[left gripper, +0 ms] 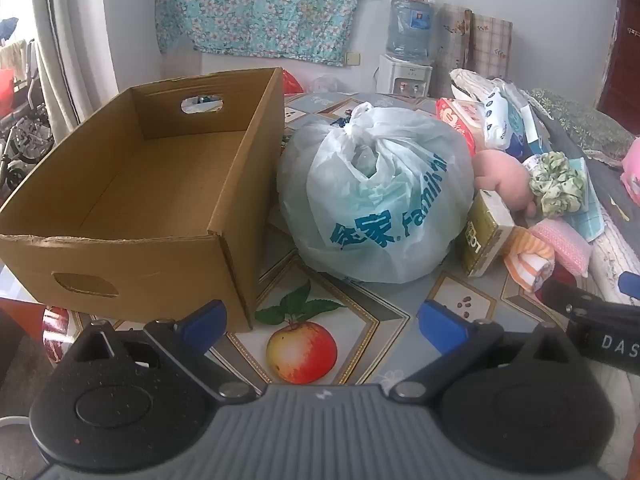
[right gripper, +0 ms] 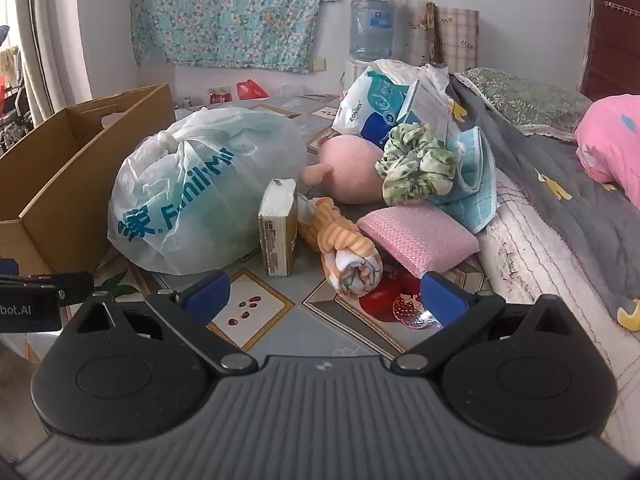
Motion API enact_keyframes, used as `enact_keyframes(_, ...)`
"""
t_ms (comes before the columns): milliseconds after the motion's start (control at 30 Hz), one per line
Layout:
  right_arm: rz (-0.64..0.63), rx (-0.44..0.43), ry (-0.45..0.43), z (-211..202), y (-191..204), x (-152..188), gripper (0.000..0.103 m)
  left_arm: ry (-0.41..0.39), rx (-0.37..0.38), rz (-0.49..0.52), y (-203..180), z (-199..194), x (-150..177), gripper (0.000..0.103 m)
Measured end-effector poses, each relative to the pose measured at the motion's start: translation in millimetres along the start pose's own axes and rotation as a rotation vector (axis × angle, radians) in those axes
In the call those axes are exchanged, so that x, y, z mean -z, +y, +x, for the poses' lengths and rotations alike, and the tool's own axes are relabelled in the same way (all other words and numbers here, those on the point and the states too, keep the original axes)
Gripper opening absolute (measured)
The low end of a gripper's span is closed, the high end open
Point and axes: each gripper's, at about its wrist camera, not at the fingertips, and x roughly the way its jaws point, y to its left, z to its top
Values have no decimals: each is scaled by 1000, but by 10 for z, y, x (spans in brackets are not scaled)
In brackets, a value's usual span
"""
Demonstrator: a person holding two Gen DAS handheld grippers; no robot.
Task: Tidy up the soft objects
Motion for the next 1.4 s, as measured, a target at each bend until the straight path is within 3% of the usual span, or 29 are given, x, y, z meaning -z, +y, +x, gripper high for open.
enact_keyframes(700, -21, -1, -32, -56, 70, -107, 102, -45, 45, 20, 17, -84, -51, 103)
enact_keyframes(1400, -31, -3, -12, -8, 70, -134, 102, -41, 67, 53, -25, -64, -60, 103)
